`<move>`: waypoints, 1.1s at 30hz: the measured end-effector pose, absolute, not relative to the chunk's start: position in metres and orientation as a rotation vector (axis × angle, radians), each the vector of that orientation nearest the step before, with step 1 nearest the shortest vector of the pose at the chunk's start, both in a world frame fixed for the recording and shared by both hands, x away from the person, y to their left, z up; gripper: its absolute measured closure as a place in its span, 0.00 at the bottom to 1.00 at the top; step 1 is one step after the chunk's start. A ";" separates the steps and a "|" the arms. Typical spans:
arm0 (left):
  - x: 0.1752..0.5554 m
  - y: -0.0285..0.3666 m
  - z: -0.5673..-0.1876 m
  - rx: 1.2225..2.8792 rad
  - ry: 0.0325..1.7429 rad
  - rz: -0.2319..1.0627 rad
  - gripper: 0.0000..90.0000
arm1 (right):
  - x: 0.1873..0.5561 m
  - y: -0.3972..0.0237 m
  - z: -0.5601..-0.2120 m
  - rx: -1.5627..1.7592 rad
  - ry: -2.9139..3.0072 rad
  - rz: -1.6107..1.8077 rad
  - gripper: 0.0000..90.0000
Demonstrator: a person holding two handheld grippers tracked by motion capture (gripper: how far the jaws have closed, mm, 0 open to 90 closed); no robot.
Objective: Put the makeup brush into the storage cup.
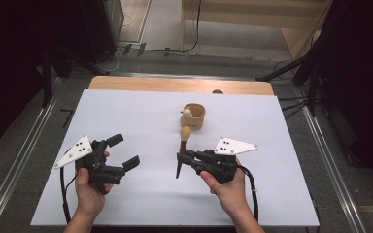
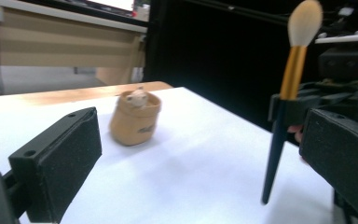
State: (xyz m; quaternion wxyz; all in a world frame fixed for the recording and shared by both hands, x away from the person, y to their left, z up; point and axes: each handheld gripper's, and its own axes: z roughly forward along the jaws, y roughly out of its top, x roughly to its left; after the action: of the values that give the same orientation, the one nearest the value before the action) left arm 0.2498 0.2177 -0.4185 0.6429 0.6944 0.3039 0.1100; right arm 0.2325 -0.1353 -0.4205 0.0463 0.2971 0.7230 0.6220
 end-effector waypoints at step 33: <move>0.236 0.281 -0.445 1.584 0.813 0.382 0.00 | 0.236 -0.149 -0.422 0.947 2.068 1.801 0.89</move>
State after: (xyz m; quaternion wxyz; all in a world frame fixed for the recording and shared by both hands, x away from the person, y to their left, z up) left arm 0.2360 0.2809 -0.4448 0.6134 0.6868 0.3528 0.1659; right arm 0.2357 -0.1489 -0.4223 0.1197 0.3238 0.7077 0.6164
